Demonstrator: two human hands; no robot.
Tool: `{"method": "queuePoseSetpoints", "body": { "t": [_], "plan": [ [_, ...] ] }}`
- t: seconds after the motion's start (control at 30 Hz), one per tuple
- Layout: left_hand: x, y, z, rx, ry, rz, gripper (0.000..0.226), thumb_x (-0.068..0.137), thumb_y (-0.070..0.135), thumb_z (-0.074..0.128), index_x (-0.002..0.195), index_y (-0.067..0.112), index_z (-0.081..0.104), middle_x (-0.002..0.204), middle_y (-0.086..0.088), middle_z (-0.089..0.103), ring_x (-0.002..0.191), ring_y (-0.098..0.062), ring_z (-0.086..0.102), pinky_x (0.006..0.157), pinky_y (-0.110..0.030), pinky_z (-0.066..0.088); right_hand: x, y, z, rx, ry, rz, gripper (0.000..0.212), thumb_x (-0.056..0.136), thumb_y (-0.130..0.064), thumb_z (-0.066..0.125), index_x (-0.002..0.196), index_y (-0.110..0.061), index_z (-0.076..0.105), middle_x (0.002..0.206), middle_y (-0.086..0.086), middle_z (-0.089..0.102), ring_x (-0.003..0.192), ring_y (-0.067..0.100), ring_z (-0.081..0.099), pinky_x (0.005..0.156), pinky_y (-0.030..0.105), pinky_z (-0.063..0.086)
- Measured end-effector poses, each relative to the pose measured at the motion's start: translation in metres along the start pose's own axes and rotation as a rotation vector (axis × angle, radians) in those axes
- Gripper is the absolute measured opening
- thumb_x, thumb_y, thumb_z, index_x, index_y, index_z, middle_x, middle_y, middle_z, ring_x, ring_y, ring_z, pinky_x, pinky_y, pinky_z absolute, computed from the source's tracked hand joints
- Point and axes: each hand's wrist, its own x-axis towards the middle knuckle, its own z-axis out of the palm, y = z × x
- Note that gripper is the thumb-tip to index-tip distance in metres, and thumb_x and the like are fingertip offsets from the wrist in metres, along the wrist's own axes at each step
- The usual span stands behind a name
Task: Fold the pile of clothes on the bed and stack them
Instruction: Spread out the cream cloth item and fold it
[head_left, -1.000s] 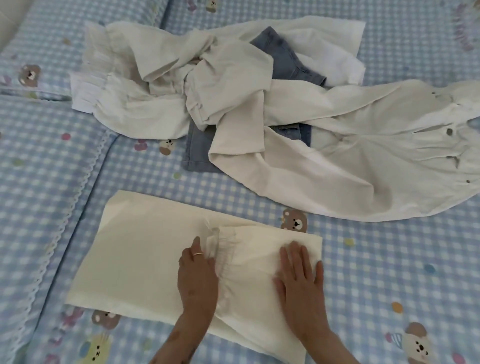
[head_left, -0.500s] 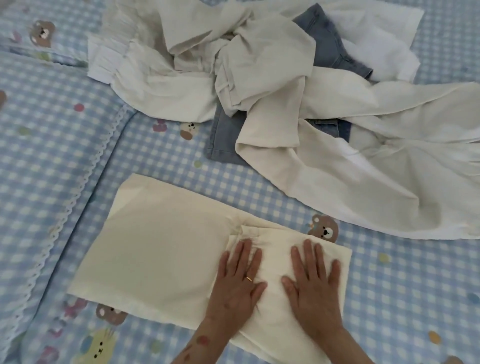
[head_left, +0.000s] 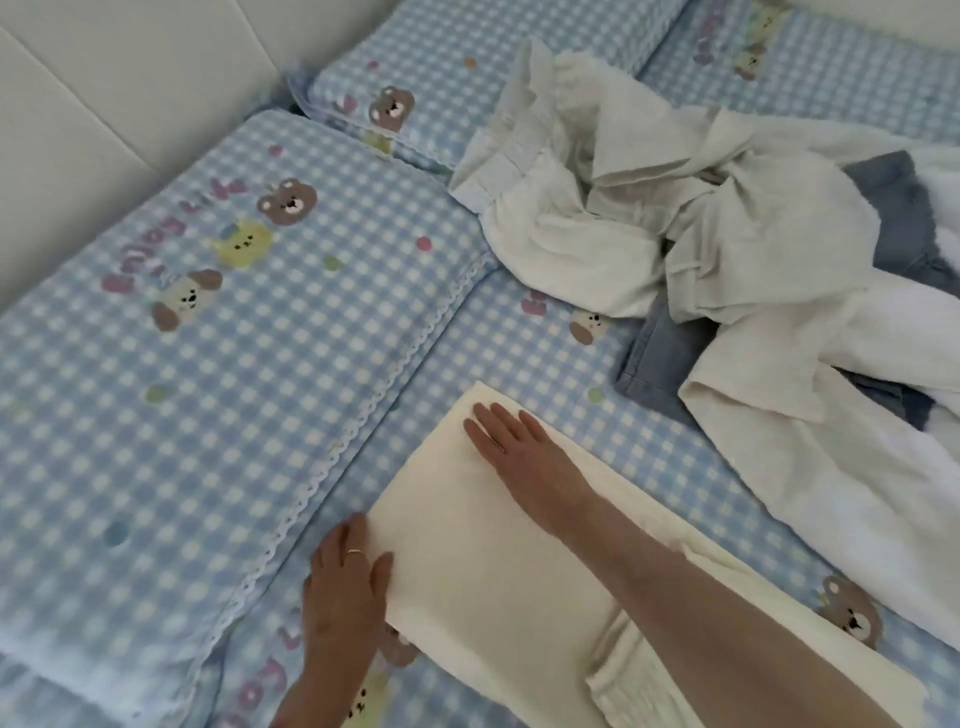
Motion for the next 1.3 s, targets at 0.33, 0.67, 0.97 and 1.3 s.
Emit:
{"method": "queuePoseSetpoints", "body": {
  "t": [0.33, 0.67, 0.97, 1.3],
  "plan": [
    [0.004, -0.016, -0.017, -0.623, -0.044, -0.18, 0.024, 0.084, 0.022, 0.066, 0.104, 0.011, 0.059, 0.097, -0.004, 0.063, 0.084, -0.021, 0.057, 0.072, -0.032, 0.043, 0.09, -0.009, -0.016, -0.279, -0.223, -0.227, 0.041, 0.089, -0.015, 0.053, 0.129, -0.017, 0.047, 0.129, 0.0, 0.05, 0.118, 0.02, 0.049, 0.112, 0.035, 0.018],
    [-0.097, 0.027, -0.045, -0.905, -0.08, 0.133, 0.03, 0.074, 0.011, 0.076, 0.074, 0.038, 0.063, 0.076, 0.027, 0.065, 0.072, 0.013, 0.059, 0.063, -0.005, 0.044, -0.047, 0.035, -0.095, -0.082, 0.031, -0.184, 0.03, 0.066, -0.013, 0.07, 0.092, -0.025, 0.062, 0.094, -0.008, 0.062, 0.083, 0.016, 0.06, 0.085, 0.03, 0.031],
    [-0.212, 0.138, 0.03, -0.109, -0.266, 0.886, 0.022, 0.054, 0.06, 0.063, 0.049, 0.039, 0.062, 0.053, 0.026, 0.053, 0.055, 0.018, 0.052, 0.062, 0.001, 0.04, -0.268, 0.086, -0.079, -0.164, 0.026, 0.085, 0.031, 0.057, -0.003, 0.073, 0.079, -0.025, 0.067, 0.083, -0.009, 0.065, 0.071, 0.017, 0.064, 0.076, 0.027, 0.032],
    [-0.287, 0.182, 0.09, 0.163, -0.369, 1.09, 0.03, 0.037, 0.057, 0.069, 0.045, 0.029, 0.064, 0.049, 0.016, 0.054, 0.04, -0.001, 0.053, 0.036, -0.016, 0.036, -0.393, 0.091, 0.003, 0.015, 0.054, 0.506, 0.039, 0.056, 0.006, 0.074, 0.084, -0.02, 0.07, 0.097, -0.003, 0.067, 0.091, 0.021, 0.065, 0.082, 0.032, 0.043]
  ]
}}
